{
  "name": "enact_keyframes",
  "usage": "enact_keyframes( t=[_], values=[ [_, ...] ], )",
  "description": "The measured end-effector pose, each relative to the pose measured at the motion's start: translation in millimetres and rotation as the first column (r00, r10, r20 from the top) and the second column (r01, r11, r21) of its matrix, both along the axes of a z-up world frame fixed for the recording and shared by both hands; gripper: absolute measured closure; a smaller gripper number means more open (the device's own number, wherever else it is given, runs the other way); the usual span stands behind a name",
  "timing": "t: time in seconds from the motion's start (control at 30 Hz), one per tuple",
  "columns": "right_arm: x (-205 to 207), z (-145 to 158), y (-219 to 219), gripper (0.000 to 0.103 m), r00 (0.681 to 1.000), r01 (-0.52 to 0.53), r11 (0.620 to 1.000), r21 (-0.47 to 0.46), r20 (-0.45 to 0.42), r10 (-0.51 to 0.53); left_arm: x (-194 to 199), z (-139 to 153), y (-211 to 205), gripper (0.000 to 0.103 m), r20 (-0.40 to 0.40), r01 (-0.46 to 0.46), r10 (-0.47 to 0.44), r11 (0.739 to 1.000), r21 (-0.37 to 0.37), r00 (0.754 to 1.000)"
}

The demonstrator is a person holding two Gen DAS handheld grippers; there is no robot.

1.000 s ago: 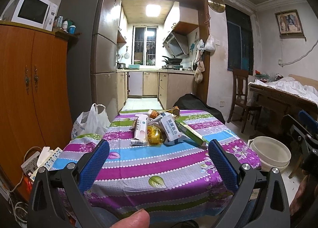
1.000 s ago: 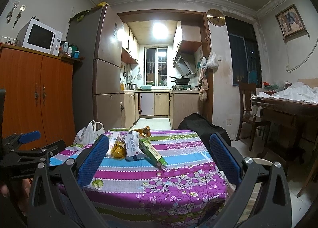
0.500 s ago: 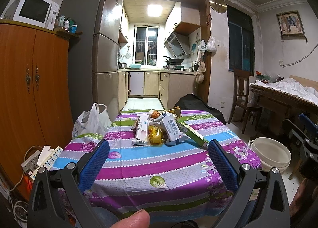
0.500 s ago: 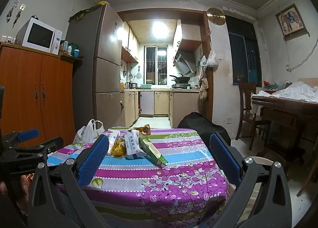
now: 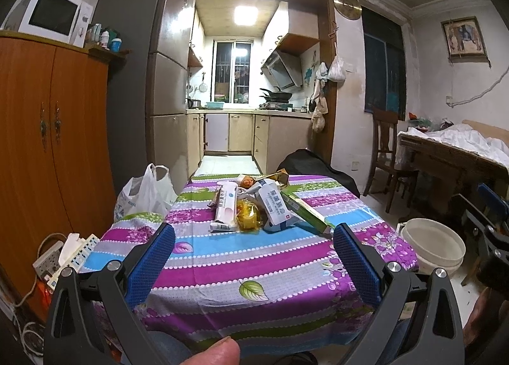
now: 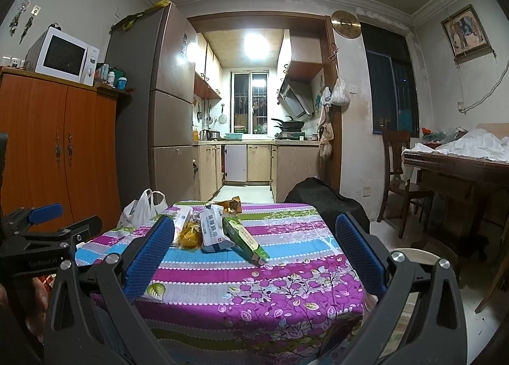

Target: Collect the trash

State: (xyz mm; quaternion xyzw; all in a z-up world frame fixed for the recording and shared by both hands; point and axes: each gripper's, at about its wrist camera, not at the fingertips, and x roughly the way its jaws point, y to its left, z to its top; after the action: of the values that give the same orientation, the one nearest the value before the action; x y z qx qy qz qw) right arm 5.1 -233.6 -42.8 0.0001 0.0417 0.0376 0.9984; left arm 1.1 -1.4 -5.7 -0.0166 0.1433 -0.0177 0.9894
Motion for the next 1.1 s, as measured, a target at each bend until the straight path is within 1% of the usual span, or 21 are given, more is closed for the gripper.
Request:
enact_keyframes(
  t=[0.13, 0.6, 1.1],
  values=[
    [0.2, -1.1, 0.5, 0.005, 1.0, 0.001, 1.0, 0.0, -0.004, -0.001, 1.7, 0.1, 5.6, 0.004, -0.005, -0.002, 0.002, 1.0, -0.022, 1.0],
    [4.8, -3.6, 4.0, 0.005, 1.0, -0.007, 1.0, -0.011, -0.005, 0.007, 3.7, -0.3, 6.6, 0.004, -0.001, -0.007, 0.007, 1.0, -0.024, 1.0],
    [8.6, -4.3, 8.9, 0.005, 1.0, -0.017, 1.0, -0.017, -0.02, 0.016, 9.0, -3.2, 9.9, 0.004, -0.02, -0.012, 0.012, 1.0, -0.018, 1.0]
  ],
)
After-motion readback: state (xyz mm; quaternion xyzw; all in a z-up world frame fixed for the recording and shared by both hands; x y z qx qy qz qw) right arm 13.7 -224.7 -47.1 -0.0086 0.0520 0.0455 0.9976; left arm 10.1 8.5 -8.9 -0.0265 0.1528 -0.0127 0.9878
